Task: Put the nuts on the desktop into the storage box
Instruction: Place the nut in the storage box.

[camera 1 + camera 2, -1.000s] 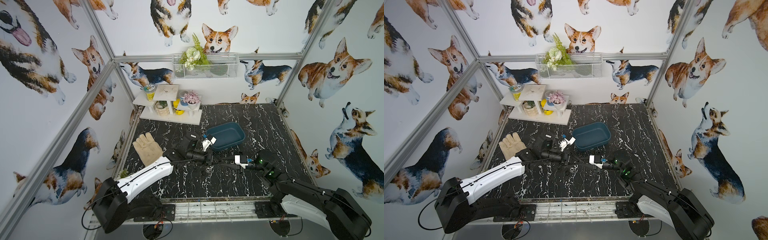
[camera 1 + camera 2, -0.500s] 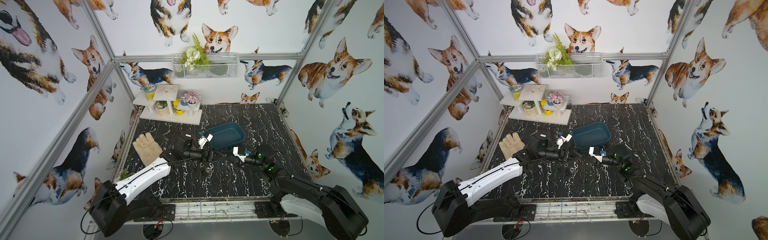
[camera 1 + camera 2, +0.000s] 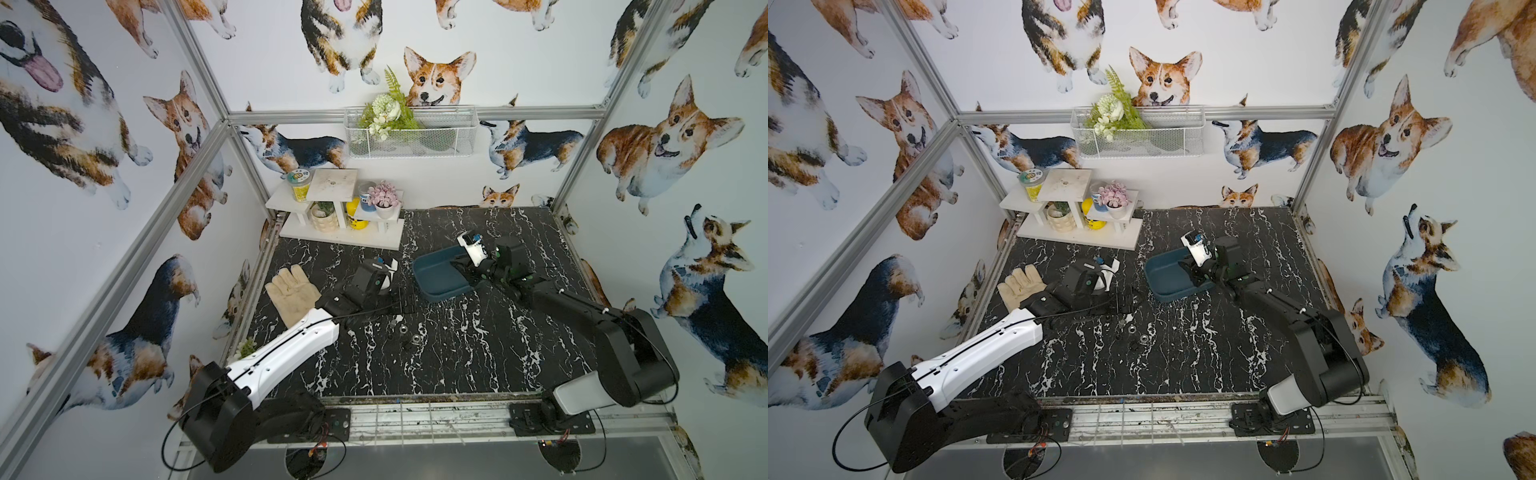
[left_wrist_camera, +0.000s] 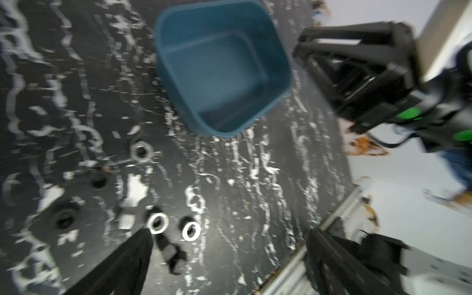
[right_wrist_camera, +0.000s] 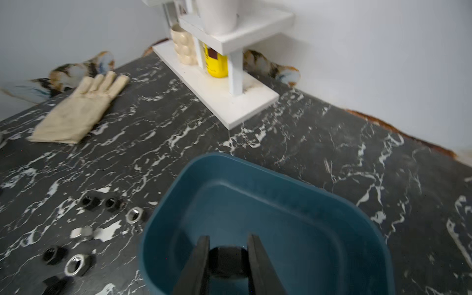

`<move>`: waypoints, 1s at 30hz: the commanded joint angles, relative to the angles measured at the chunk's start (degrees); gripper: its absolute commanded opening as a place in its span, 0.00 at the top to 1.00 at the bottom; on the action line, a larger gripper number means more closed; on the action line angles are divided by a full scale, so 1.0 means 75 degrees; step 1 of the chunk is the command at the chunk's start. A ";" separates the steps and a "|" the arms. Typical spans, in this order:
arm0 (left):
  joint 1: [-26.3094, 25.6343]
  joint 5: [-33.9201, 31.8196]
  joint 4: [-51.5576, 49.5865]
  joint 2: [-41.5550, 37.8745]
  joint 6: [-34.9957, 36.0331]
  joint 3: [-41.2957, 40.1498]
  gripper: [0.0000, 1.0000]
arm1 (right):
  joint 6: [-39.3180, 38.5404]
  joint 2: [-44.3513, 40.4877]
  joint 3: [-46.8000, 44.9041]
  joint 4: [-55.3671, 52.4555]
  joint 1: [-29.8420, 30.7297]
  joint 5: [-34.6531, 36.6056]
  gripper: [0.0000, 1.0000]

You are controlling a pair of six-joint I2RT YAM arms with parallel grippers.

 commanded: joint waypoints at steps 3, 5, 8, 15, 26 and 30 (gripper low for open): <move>0.0008 -0.1759 -0.0814 0.0123 0.0806 -0.0051 0.00 | 0.0457 0.1241 0.1382 -0.2404 -0.0023 0.1825 0.91; -0.0001 -0.1799 -0.0717 0.0032 0.0897 -0.0202 0.00 | 0.0600 0.1633 0.1698 -0.2731 -0.0030 0.2303 0.91; 0.0008 -0.1857 -0.0635 -0.0016 0.0910 -0.0347 0.00 | 0.0768 0.2163 0.2127 -0.3153 -0.0029 0.2831 0.90; 0.0012 -0.1830 -0.0571 0.0031 0.0947 -0.0552 0.00 | 0.0921 0.2935 0.2500 -0.2868 -0.0012 0.3559 0.86; 0.0015 -0.1832 -0.0388 -0.0414 0.0638 -0.1078 0.00 | 0.1035 0.3360 0.3225 -0.2850 0.0146 0.3960 0.55; 0.0018 -0.2221 -0.0522 -0.0523 0.0441 -0.1181 0.00 | 0.1011 0.2983 0.3277 -0.2877 0.0158 0.3748 0.54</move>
